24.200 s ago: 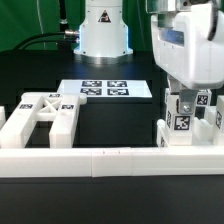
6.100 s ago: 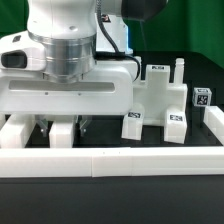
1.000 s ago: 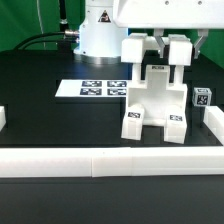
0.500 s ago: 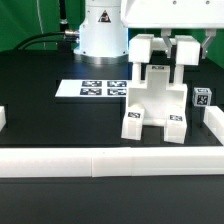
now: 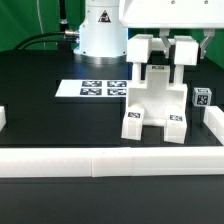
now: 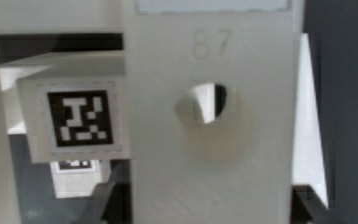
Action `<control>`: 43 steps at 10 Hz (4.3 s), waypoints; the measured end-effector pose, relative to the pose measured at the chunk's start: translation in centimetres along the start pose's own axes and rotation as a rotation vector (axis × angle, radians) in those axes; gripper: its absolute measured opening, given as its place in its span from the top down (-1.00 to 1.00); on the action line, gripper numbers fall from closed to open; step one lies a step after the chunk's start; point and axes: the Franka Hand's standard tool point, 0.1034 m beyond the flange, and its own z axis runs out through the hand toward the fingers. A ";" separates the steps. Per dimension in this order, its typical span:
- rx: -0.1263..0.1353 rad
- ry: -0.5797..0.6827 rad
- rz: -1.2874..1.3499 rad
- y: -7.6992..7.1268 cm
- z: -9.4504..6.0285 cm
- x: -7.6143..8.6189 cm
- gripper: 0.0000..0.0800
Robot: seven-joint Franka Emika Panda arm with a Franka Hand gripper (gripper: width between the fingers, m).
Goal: Assemble chair
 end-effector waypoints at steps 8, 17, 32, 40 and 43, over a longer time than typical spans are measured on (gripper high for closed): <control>0.001 0.004 -0.011 0.1 0.0 -0.1 0.29; 0.018 0.017 -0.015 0.0 0.0 0.5 0.29; -0.025 0.020 -0.015 1.1 4.5 2.1 0.29; -0.023 0.048 -0.018 1.1 4.6 2.8 0.29; -0.024 0.048 -0.027 1.3 4.6 2.8 -0.33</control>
Offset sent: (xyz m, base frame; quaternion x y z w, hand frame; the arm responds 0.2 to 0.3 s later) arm -0.0103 0.0025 -0.0046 0.0080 -0.0048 0.0067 0.9999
